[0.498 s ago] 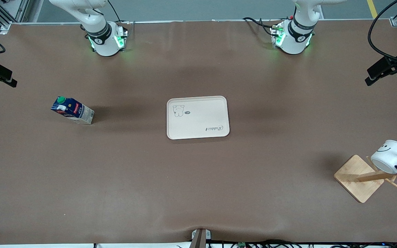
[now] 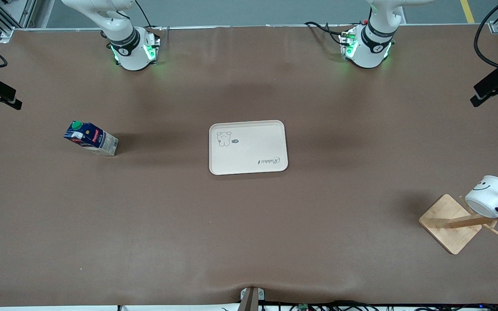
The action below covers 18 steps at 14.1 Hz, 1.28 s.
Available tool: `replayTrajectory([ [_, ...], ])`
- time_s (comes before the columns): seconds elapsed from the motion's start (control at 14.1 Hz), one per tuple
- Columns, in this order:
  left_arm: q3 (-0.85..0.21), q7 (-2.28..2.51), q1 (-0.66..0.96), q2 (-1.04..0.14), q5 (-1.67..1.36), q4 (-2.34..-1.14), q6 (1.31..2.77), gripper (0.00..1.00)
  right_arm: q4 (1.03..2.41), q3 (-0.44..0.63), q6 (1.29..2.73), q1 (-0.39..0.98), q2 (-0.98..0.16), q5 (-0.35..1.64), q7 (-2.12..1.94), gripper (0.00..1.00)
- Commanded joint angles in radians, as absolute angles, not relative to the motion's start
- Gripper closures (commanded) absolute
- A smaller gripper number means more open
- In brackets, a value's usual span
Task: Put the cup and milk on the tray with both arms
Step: 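Reach the left gripper toward the white mug on the wooden stand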
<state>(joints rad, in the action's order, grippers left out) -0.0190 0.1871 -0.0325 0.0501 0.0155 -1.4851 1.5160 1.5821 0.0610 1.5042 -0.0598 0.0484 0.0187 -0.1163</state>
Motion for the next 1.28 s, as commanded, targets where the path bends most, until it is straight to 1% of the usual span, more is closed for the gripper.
replayTrajectory([
  [0.0,0.008,0.170,-0.110,0.051,0.008,-1.460,1.546,0.00,1.585,0.058,1.506,-0.067,0.052,0.012,-0.127,0.00],
  [0.21,0.012,0.123,-0.246,0.034,-0.110,-1.476,1.644,0.00,1.585,0.058,1.506,-0.067,0.052,0.014,-0.127,0.00],
  [0.5,0.012,0.100,-0.327,0.006,-0.121,-1.537,1.776,0.00,1.585,0.058,1.506,-0.071,0.052,0.015,-0.127,0.00],
  [0.64,0.012,0.092,-0.347,-0.012,-0.123,-1.558,1.796,0.00,1.585,0.058,1.505,-0.071,0.052,0.015,-0.127,0.00],
  [0.71,0.012,0.087,-0.348,-0.014,-0.124,-1.587,1.828,0.00,1.585,0.058,1.505,-0.071,0.052,0.017,-0.127,0.00],
  [0.93,0.009,0.086,-0.368,0.002,-0.167,-1.756,2.021,0.00,1.585,0.058,1.505,-0.072,0.051,0.017,-0.127,0.00],
  [1.07,-0.006,0.086,-0.361,0.009,-0.167,-1.839,2.110,0.00,1.583,0.058,1.508,-0.074,0.048,0.017,-0.127,0.00],
  [1.21,-0.038,0.063,-0.362,0.006,-0.161,-1.896,2.189,0.00,1.578,0.058,1.502,-0.077,0.037,0.017,-0.129,0.00],
])
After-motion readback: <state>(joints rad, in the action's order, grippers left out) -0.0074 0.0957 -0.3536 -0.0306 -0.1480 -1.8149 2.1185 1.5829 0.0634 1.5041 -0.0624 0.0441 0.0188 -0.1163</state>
